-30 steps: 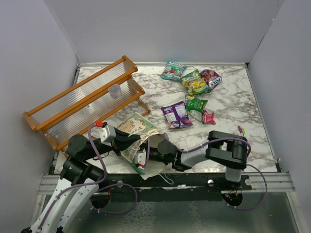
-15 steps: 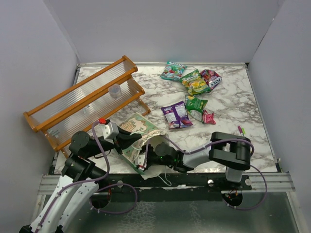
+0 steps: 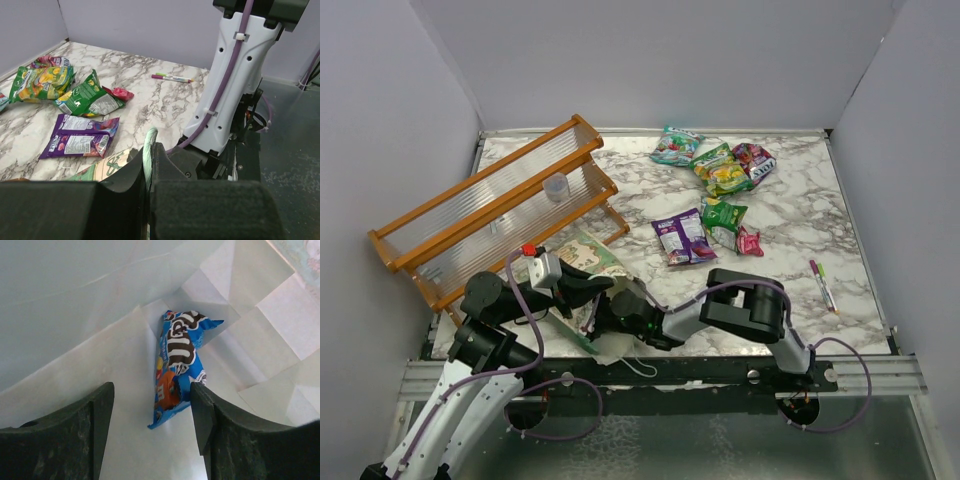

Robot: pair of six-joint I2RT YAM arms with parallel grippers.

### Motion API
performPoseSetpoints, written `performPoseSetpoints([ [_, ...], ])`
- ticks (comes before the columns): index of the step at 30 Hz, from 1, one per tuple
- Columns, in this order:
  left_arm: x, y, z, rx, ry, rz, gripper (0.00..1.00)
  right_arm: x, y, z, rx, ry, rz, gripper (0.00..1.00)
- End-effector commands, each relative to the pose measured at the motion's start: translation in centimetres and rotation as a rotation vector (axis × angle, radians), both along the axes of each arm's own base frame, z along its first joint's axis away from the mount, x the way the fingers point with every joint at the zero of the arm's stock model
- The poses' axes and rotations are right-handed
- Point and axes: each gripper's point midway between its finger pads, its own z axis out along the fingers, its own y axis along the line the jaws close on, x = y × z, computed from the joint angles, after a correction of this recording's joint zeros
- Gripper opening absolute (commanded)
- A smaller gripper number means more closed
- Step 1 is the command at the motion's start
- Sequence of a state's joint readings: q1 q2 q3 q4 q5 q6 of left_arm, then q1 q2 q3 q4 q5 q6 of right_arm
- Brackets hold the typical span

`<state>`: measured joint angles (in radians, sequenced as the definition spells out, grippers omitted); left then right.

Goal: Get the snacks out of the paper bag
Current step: Take out the snack from the paper bag.

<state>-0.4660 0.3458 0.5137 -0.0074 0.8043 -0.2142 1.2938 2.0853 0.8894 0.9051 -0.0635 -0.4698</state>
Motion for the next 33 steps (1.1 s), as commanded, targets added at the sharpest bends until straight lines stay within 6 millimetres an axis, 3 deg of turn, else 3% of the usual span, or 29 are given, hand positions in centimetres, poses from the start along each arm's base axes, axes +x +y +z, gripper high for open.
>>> performPoseSetpoints([
  [1, -0.6, -0.2, 0.2, -0.010, -0.018, -0.038, 0.00, 1.2, 1.5, -1.8, 0.016, 0.082, -0.046, 0.58],
  [7, -0.4, 0.1, 0.2, -0.002, -0.025, -0.012, 0.00, 2.6, 1.9, -0.2, 0.006, 0.041, -0.079, 0.22],
  [13, 1.4, 0.8, -0.3, 0.021, -0.030, 0.101, 0.00, 2.1, -0.6, 0.7, -0.034, 0.026, -0.089, 0.04],
  [23, 2.9, 0.8, -1.2, 0.046, 0.023, 0.146, 0.00, 0.2, -4.7, 3.1, -0.030, 0.051, -0.063, 0.02],
  [29, 3.6, 0.5, 0.1, -0.014, 0.029, 0.164, 0.00, -0.4, -6.4, 3.1, -0.046, 0.062, -0.062, 0.02],
  [33, 3.8, 0.7, 0.2, -0.016, 0.034, 0.180, 0.00, -0.5, -7.9, 4.7, -0.037, 0.057, -0.080, 0.02],
])
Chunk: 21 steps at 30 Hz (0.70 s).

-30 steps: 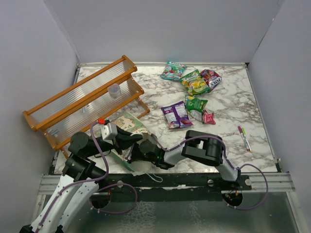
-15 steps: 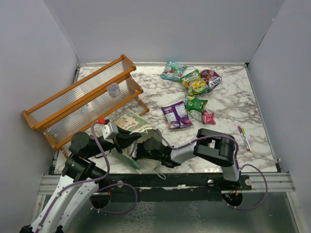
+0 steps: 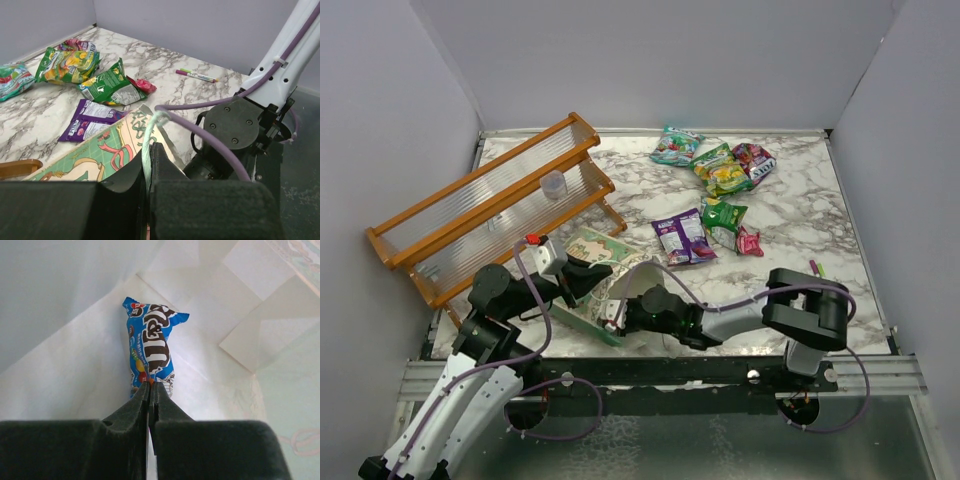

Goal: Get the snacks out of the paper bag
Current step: Take out the snack from the paper bag.

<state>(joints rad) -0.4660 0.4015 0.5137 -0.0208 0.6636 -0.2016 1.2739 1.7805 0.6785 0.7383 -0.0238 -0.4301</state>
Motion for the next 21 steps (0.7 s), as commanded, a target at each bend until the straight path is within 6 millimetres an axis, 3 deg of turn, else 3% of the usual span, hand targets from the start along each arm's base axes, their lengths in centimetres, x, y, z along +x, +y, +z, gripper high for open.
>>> performPoseSetpoints([
  [1, 0.7, 0.3, 1.1, -0.031, -0.017, 0.044, 0.00, -0.4, -1.7, 2.6, 0.026, 0.008, -0.011, 0.02],
  [9, 0.9, 0.8, 1.1, -0.022, -0.031, 0.079, 0.00, -1.6, -5.4, 5.8, 0.036, 0.009, -0.007, 0.02],
  [16, 2.2, 1.6, 1.7, -0.048, -0.014, 0.171, 0.00, -3.9, -8.5, 9.5, 0.071, -0.050, 0.097, 0.02],
  [21, 3.5, 2.1, 2.5, -0.064, 0.006, 0.242, 0.00, -6.8, -11.0, 16.3, 0.231, -0.189, 0.247, 0.02],
])
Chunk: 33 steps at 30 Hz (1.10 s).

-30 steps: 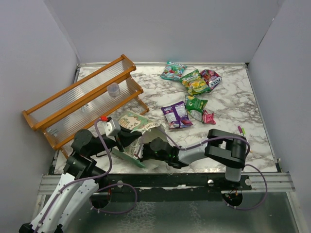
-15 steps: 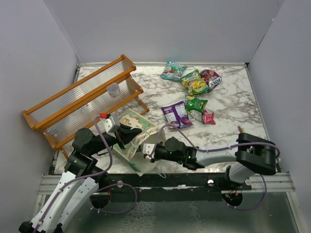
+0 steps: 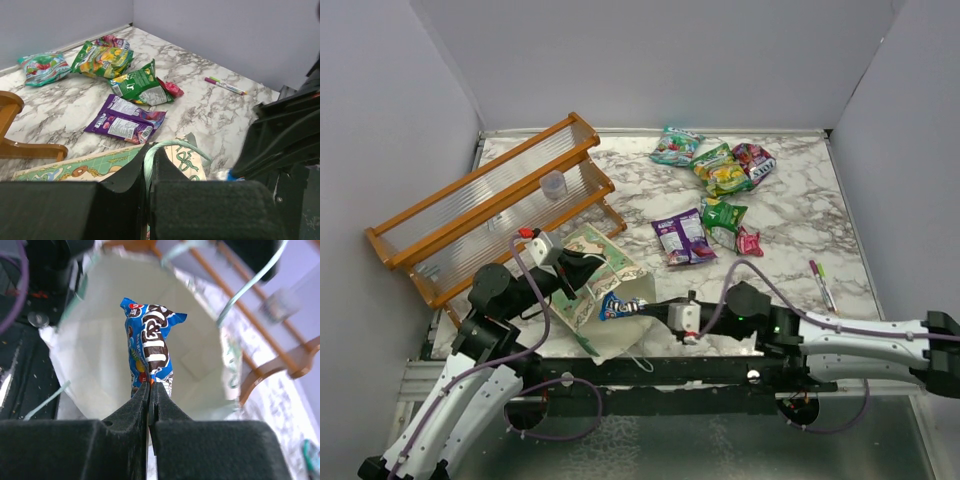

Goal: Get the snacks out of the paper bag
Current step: Take out the snack from the paper bag, then place the snack at the center of the board, then adjust the paper bag at the center of the board.

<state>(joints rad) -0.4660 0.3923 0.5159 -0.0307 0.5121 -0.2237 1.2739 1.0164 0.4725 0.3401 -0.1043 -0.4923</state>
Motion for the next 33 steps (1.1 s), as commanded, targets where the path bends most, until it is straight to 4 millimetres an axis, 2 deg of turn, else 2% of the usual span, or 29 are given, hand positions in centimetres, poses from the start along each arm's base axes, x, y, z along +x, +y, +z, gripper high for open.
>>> performPoseSetpoints([
  [1, 1.6, 0.9, 2.4, -0.043, -0.013, 0.103, 0.00, -3.5, -2.1, 6.0, 0.124, -0.134, 0.189, 0.02],
  [5, 2.4, 1.0, 2.4, -0.046, 0.005, 0.135, 0.00, -5.9, -3.5, 12.9, 0.262, -0.255, 0.301, 0.02],
  [8, 3.1, 1.2, 2.4, -0.050, 0.023, 0.164, 0.00, -6.2, -4.7, 18.1, 0.397, -0.353, 0.288, 0.02],
  [9, 3.2, 1.2, 2.4, -0.051, 0.029, 0.169, 0.00, -5.6, -5.3, 19.7, 0.466, -0.371, 0.236, 0.02],
  [11, 3.5, 1.2, 2.3, -0.050, 0.041, 0.176, 0.00, -3.1, -7.2, 23.1, 0.662, -0.347, 0.048, 0.02],
  [12, 3.5, 1.2, 2.3, -0.050, 0.047, 0.176, 0.00, -0.9, -8.5, 24.0, 0.753, -0.302, -0.093, 0.02],
  [14, 3.6, 1.1, 2.1, -0.048, 0.057, 0.176, 0.00, 3.6, -10.7, 23.9, 0.829, -0.252, -0.383, 0.02],
  [15, 3.5, 1.1, 2.1, -0.047, 0.059, 0.173, 0.00, 5.8, -11.3, 23.2, 0.800, -0.244, -0.526, 0.02],
  [17, 3.5, 1.0, 2.3, -0.052, 0.061, 0.170, 0.00, 9.3, -11.7, 20.4, 0.670, -0.261, -0.754, 0.02],
  [19, 3.4, 1.0, 2.5, -0.054, 0.058, 0.164, 0.00, 11.9, -11.4, 16.9, 0.536, -0.275, -0.869, 0.02],
  [22, 3.2, 0.8, 3.0, -0.058, 0.050, 0.149, 0.00, 15.4, -11.7, 11.0, 0.426, -0.165, -0.946, 0.02],
  [26, 3.0, 0.4, 3.8, -0.080, 0.038, 0.123, 0.00, 18.3, -12.3, 3.4, 0.381, 0.127, -0.901, 0.02],
  [28, 2.9, 0.1, 4.5, -0.106, 0.034, 0.108, 0.00, 19.5, -13.6, -0.3, 0.352, 0.234, -0.949, 0.02],
  [31, 2.7, -0.4, 5.9, -0.159, 0.020, 0.077, 0.00, 21.0, -15.3, -4.3, 0.327, 0.384, -1.018, 0.02],
  [33, 2.6, -0.8, 7.2, -0.204, 0.005, 0.046, 0.00, 21.8, -16.0, -6.1, 0.329, 0.467, -1.042, 0.02],
])
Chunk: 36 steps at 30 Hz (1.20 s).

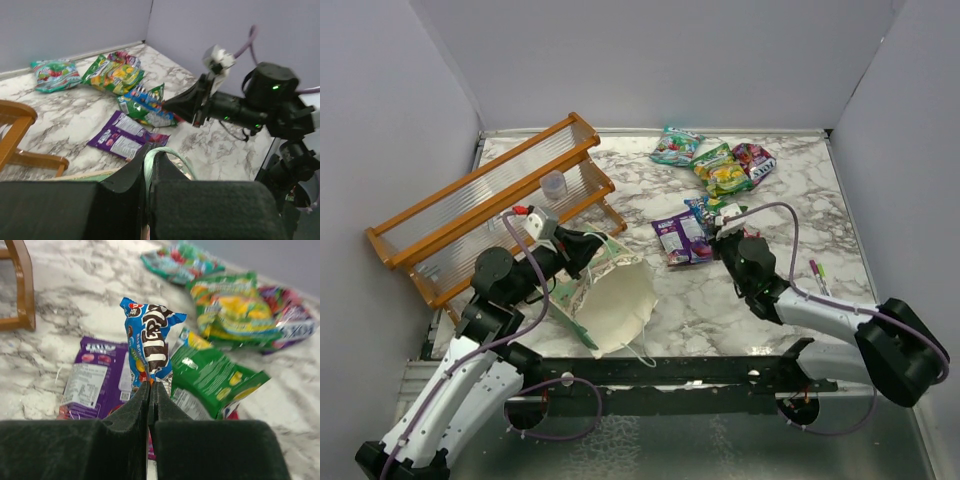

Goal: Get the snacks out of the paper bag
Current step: Adjust the paper bag at the center of the board.

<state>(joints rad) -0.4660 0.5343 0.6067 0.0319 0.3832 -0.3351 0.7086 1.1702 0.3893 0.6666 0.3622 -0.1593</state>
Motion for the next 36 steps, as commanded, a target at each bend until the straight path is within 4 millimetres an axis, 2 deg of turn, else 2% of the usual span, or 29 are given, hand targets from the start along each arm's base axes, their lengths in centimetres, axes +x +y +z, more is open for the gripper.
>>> performPoseSetpoints([
  [1, -0.8, -1.1, 5.4, -0.143, -0.106, -0.082, 0.00, 0.7, 0.1, -4.9, 0.200, 0.232, 0.016, 0.02],
  [4, -0.6, -1.8, 8.2, -0.184, -0.165, -0.118, 0.00, 1.4, 0.2, -6.2, 0.195, 0.280, -0.002, 0.02],
  [8, -0.3, -2.9, 11.0, -0.249, -0.193, -0.176, 0.00, 1.7, 0.1, -6.7, 0.185, 0.293, -0.013, 0.02],
  [12, -0.2, -3.7, 12.1, -0.329, -0.193, -0.236, 0.00, 1.9, -0.5, -6.9, 0.195, 0.308, -0.049, 0.03],
  [18, 0.1, -4.0, 12.5, -0.362, -0.176, -0.251, 0.00, 2.7, -1.2, -7.4, 0.203, 0.347, -0.113, 0.06],
  [19, 0.3, -3.9, 12.3, -0.354, -0.173, -0.233, 0.00, 2.8, -1.3, -7.5, 0.201, 0.354, -0.120, 0.06],
  [23, 1.9, -2.4, 8.8, -0.293, -0.076, -0.081, 0.00, 3.1, -1.7, -8.3, 0.201, 0.400, -0.167, 0.07],
  [29, 3.1, 2.1, 1.8, -0.211, 0.092, 0.218, 0.01, 3.2, -2.0, -8.9, 0.195, 0.430, -0.191, 0.10],
  [31, 2.9, 3.3, 0.3, -0.191, 0.137, 0.283, 0.03, 3.1, -2.1, -8.8, 0.200, 0.426, -0.191, 0.13],
  [34, 2.7, 4.6, -1.1, -0.163, 0.174, 0.348, 0.11, 3.1, -2.0, -8.0, 0.203, 0.409, -0.177, 0.21],
  [36, 2.7, 5.3, -1.3, -0.134, 0.171, 0.379, 0.24, 3.1, -1.9, -7.0, 0.203, 0.395, -0.166, 0.32],
])
